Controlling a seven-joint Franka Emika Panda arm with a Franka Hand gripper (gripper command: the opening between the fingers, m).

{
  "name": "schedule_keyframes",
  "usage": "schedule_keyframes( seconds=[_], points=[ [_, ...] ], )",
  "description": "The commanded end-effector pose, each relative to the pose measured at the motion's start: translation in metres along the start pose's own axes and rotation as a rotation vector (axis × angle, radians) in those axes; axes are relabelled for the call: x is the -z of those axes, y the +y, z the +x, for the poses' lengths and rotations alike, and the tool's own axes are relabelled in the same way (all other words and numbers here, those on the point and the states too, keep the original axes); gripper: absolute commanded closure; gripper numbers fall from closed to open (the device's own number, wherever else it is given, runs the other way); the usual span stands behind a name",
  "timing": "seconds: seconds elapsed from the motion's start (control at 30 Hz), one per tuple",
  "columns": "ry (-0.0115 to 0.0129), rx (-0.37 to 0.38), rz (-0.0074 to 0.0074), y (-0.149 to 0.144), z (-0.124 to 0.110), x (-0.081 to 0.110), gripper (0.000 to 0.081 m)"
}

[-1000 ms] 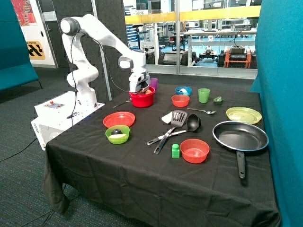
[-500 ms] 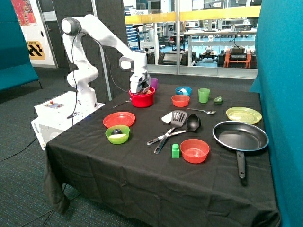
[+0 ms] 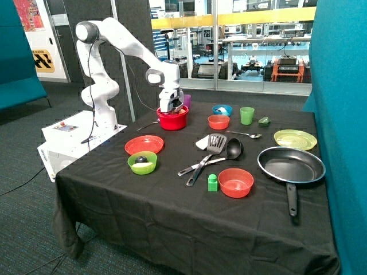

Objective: Hide the teddy bear in the red bowl

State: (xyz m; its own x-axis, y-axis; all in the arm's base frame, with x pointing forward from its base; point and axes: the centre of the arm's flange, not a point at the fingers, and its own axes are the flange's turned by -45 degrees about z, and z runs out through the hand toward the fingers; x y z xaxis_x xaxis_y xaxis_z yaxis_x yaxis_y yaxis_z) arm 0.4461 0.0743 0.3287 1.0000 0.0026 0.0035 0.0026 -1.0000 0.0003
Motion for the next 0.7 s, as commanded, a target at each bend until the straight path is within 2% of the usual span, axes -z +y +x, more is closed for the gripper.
schedule_keyframes(
  seconds=[0.0, 0.37, 0.67],
  points=[
    [-0.0035, 0.006, 0.0003, -0.006, 0.003, 0.001, 0.0000],
    [-0.0035, 0.009, 0.0004, -0.006, 0.000, 0.002, 0.0000],
    [-0.0035, 0.036, 0.0004, -0.007, -0.005, 0.020, 0.0000]
  ],
)
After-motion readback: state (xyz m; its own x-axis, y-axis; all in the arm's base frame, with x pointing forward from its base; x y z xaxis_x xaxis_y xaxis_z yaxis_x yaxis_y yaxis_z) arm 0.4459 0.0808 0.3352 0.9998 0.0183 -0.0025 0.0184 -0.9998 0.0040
